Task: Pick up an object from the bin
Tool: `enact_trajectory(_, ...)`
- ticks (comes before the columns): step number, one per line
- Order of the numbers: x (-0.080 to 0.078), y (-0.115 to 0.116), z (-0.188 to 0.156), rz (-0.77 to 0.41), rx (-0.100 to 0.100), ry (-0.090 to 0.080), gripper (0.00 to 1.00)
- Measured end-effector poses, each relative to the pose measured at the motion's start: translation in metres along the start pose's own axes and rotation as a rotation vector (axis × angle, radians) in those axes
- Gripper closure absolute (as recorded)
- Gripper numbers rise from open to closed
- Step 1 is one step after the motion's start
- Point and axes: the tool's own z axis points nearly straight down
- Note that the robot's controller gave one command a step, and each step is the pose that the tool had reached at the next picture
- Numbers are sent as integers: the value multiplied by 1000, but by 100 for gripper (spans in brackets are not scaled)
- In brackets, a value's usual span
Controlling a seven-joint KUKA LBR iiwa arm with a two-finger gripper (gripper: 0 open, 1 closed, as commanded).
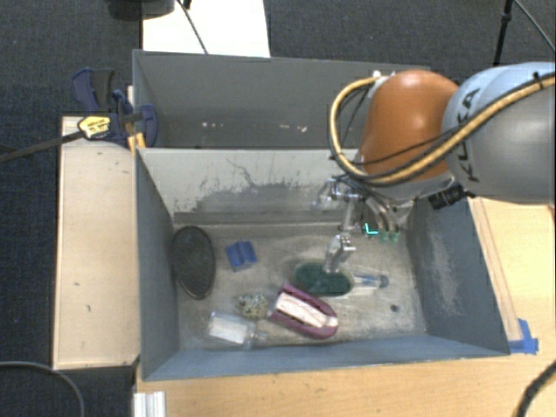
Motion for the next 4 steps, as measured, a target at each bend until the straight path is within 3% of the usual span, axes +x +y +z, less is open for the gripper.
enact_trajectory(1, 42, -3, 91, 24, 0, -30, 0)
enact_trajectory(2, 15, -61, 62, 189, 2, -12, 0)
enact_trajectory(3, -9, -29, 53, 431, -3, -11, 0)
enact_trajectory(4, 4, -44, 91, 518, -5, -11, 0)
